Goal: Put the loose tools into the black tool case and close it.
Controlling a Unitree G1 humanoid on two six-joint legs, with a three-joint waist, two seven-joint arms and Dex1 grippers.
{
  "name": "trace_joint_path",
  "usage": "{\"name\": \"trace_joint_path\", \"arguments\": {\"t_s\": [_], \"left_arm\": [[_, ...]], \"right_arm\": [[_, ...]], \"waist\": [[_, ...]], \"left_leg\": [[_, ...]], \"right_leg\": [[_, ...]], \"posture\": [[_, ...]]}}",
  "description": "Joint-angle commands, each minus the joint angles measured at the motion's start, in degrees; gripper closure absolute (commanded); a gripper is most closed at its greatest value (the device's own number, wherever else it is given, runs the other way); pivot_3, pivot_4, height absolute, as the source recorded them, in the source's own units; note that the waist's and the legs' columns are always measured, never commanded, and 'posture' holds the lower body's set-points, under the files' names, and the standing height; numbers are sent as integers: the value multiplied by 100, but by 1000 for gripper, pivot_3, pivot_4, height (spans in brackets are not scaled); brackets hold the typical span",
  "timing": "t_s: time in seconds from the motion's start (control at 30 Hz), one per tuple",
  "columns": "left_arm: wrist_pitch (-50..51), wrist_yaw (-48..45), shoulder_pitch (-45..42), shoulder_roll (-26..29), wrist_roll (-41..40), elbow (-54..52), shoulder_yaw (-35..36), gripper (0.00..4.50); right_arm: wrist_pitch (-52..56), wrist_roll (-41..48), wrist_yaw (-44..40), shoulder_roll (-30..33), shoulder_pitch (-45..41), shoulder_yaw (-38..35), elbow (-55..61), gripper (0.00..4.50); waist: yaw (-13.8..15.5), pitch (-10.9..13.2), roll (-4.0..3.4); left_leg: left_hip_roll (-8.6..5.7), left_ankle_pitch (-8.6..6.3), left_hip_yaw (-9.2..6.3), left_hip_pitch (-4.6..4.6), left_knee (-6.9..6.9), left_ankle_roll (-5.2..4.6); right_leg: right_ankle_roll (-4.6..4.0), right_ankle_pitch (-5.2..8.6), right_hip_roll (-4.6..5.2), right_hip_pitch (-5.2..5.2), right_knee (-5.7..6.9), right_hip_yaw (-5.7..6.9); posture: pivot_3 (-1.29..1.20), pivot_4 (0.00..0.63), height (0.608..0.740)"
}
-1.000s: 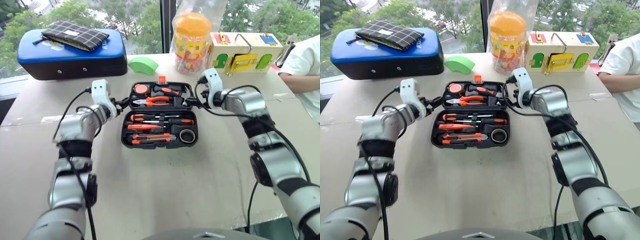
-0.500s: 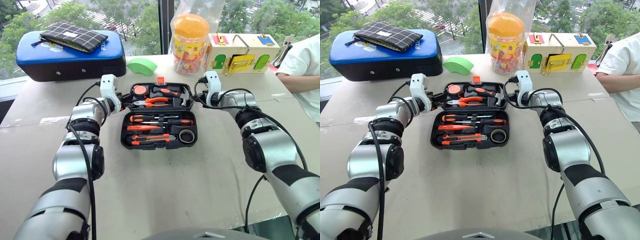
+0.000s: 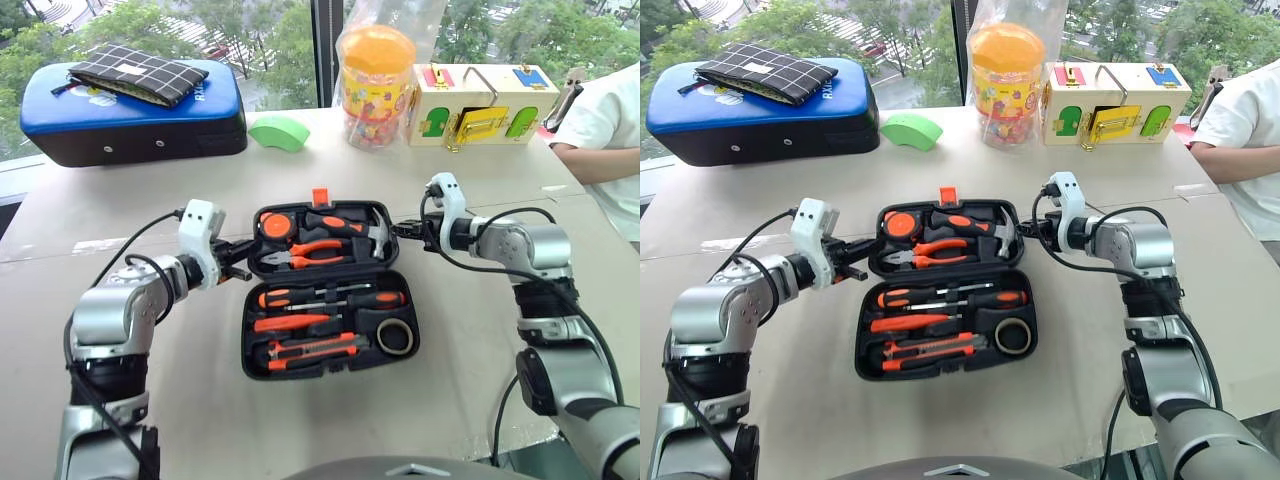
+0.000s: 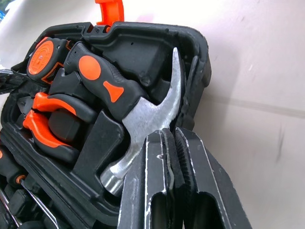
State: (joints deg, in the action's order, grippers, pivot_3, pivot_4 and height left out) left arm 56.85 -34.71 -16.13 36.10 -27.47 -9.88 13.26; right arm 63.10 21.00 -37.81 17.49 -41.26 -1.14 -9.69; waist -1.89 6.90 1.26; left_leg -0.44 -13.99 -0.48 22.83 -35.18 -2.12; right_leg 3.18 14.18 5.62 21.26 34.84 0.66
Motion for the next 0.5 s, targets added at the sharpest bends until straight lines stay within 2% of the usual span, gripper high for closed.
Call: {"name": "trace_joint_path", "arguments": {"t_s": [0.03,0.13,0.23,0.4,0.43,0.5], "left_arm": [[158,-15,327,-54,-181,-476,-133,4500],[157,78,469,-109,-214,-614,-119,4500],[213,208,536,-179,-274,-696,-38,4500],[190,270,560,-168,-301,-695,-32,4500],[188,289,561,-174,-312,-696,-31,4500],[189,346,585,-203,-348,-737,-29,4500]], "right_arm": [[174,26,162,118,75,96,380,2584],[279,-14,282,120,69,167,320,1164],[494,-36,350,175,104,350,372,1164],[712,84,322,306,292,457,632,3516],[771,139,291,320,329,465,737,3756],[803,196,316,304,411,457,925,3899]], "waist": [[-2,1,-1],[1,1,-2],[4,-1,1],[33,-4,5],[60,-5,6],[110,-5,5]], "left_leg": [[0,0,2,-1,-2,0],[0,2,8,-5,-6,1],[1,17,7,-6,-6,-20],[1,19,6,-6,-6,-21],[0,20,6,-6,-7,-19],[-3,20,7,-6,-9,-19]], "right_leg": [[0,0,0,-1,0,0],[-1,0,0,-2,-2,0],[-1,1,-3,-2,-2,4],[0,1,-6,-3,-1,9],[0,1,-6,-4,-2,10],[0,1,-5,-5,-3,10]], "posture": [[0,150,740],[0,150,740],[0,150,740],[0,150,740],[0,150,740],[0,150,740]]}}
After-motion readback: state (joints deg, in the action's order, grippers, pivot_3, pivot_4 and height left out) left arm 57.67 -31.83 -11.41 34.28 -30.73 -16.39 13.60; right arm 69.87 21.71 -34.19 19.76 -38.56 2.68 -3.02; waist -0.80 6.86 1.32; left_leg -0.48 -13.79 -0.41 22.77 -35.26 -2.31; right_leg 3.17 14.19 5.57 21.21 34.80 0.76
